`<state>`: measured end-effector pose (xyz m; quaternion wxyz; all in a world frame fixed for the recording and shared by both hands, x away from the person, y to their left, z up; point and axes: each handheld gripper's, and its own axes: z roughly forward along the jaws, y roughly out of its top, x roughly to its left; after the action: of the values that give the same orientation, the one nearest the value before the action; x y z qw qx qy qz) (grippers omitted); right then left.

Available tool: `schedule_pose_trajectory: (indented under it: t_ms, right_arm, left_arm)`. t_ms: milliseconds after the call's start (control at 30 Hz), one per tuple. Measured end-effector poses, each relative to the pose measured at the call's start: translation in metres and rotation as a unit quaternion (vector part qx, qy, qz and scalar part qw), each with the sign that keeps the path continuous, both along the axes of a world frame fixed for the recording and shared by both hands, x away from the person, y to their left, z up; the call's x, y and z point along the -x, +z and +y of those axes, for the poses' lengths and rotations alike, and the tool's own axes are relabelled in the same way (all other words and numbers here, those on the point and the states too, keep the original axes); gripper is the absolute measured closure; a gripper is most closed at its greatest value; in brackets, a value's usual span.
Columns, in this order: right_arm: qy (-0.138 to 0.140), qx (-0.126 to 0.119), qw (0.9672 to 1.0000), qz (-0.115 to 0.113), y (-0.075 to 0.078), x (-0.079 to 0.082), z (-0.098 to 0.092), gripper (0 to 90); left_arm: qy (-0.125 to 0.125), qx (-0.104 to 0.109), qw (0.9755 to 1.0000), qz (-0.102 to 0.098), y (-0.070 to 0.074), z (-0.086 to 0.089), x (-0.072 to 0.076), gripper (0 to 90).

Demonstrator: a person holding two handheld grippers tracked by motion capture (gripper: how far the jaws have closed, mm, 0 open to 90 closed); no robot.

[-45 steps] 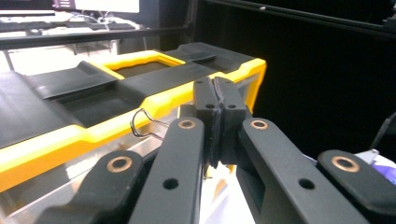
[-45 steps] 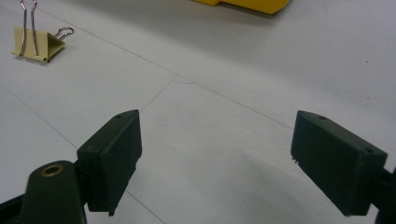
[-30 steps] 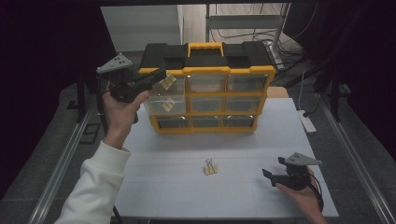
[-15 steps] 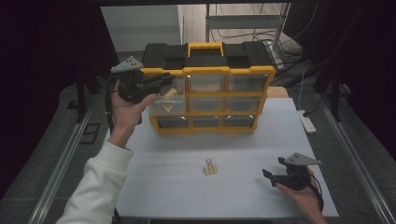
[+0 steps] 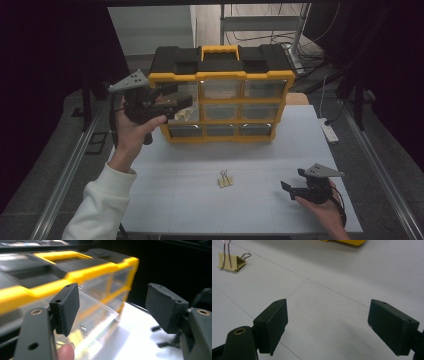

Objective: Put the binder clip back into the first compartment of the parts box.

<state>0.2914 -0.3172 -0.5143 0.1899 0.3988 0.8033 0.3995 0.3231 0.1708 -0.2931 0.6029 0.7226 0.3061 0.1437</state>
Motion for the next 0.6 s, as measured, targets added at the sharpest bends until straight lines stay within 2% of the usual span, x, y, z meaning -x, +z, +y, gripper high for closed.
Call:
schedule_pose_trajectory:
  t_ms: [133, 333, 600]
  right_arm:
    - [0.000, 0.002, 1.0000, -0.001, 0.000, 0.000, 0.001, 16.5]
    - [0.000, 0.000, 1.0000, 0.000, 0.000, 0.000, 0.000, 16.5]
    - [0.000, 0.001, 1.0000, 0.000, 0.000, 0.000, 0.000, 16.5]
  left_arm:
    - [-0.018, 0.002, 0.9998, 0.002, -0.004, -0.002, 0.011, 27.1]
    - [-0.032, -0.004, 0.9992, 0.023, -0.017, -0.007, 0.025, 27.1]
    - [-0.047, -0.016, 0.9985, 0.024, -0.034, -0.013, 0.038, 27.4]
